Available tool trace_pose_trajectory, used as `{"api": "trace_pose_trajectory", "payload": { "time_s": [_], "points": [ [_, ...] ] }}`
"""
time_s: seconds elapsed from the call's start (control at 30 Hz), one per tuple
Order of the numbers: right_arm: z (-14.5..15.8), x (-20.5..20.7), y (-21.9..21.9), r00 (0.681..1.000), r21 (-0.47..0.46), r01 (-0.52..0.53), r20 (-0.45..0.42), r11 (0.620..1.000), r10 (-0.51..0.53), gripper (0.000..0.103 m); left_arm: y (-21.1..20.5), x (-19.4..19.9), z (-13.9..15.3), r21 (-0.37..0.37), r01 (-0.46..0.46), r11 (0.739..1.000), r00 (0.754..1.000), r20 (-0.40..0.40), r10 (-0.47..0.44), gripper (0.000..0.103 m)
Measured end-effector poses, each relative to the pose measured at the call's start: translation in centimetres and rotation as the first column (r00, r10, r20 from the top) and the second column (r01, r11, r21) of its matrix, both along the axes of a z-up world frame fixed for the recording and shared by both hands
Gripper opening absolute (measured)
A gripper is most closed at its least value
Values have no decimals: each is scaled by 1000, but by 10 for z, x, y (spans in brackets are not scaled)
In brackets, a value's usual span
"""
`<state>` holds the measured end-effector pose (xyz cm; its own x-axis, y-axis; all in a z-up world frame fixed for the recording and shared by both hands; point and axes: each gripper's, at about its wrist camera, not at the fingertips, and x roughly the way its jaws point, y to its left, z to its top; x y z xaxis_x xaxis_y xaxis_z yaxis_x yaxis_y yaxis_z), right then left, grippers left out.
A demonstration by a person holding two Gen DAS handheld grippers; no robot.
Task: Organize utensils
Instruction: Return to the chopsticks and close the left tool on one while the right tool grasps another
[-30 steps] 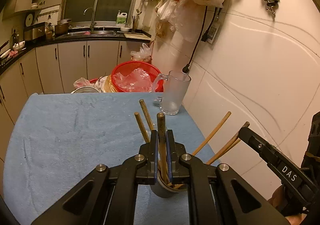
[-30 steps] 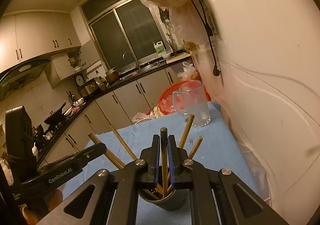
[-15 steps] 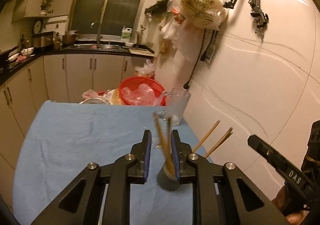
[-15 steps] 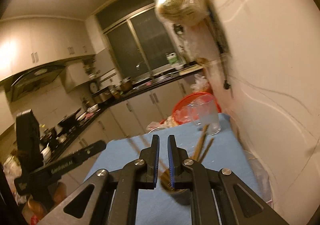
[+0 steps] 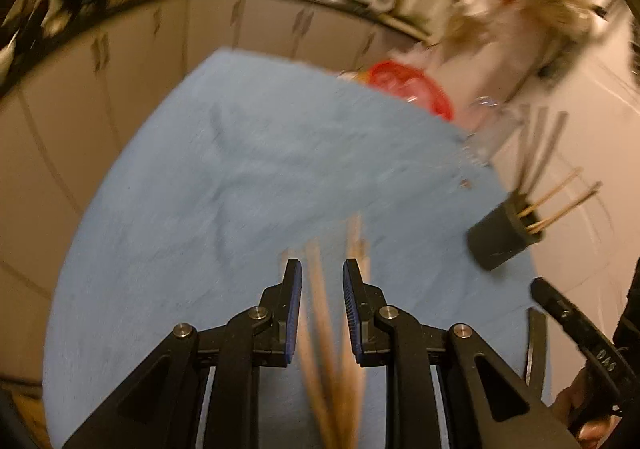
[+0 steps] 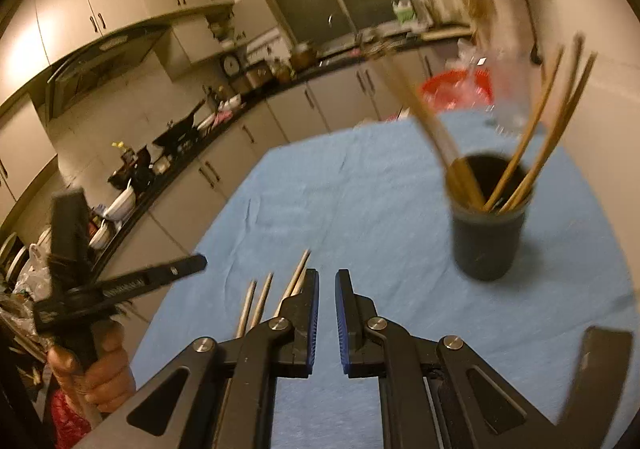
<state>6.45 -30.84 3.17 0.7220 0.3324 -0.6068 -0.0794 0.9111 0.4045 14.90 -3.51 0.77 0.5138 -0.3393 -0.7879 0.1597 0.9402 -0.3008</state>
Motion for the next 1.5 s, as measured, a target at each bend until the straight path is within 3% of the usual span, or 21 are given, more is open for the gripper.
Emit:
{"api": "trace_pose_trajectory", "payload": {
  "time_s": [0.2,0.4,0.57,0.67,0.87,1.03,1.3,1.5],
  "points": [
    [-25,17,20,993,32,-27,-117,999,31,10,8,7,-27,-19,2,1000,995,-105,-4,21],
    [-35,23,31,983,-49,-31,-185,998,21,10,-9,29,-53,-22,22,1000,978,-209,-26,21],
    [-39,32,31,972,-55,-36,-234,998,22,10,-24,45,-67,14,12,1000,975,-223,-9,21],
    [-42,44,36,962,-50,-46,-273,998,30,10,-28,48,-66,73,-6,997,978,-207,21,8],
    [-51,87,54,930,20,-88,-356,996,89,10,-9,42,-64,94,-32,995,973,-224,53,8],
    [-73,126,67,893,42,-66,-444,997,78,10,7,40,-65,89,-43,995,972,-228,62,8],
    [-89,150,88,866,-54,-54,-499,997,20,10,17,33,-64,86,-25,996,976,-215,43,9],
    [-91,159,105,869,-144,-72,-495,987,-9,12,11,36,-65,106,-24,994,979,-200,45,9]
  ]
}}
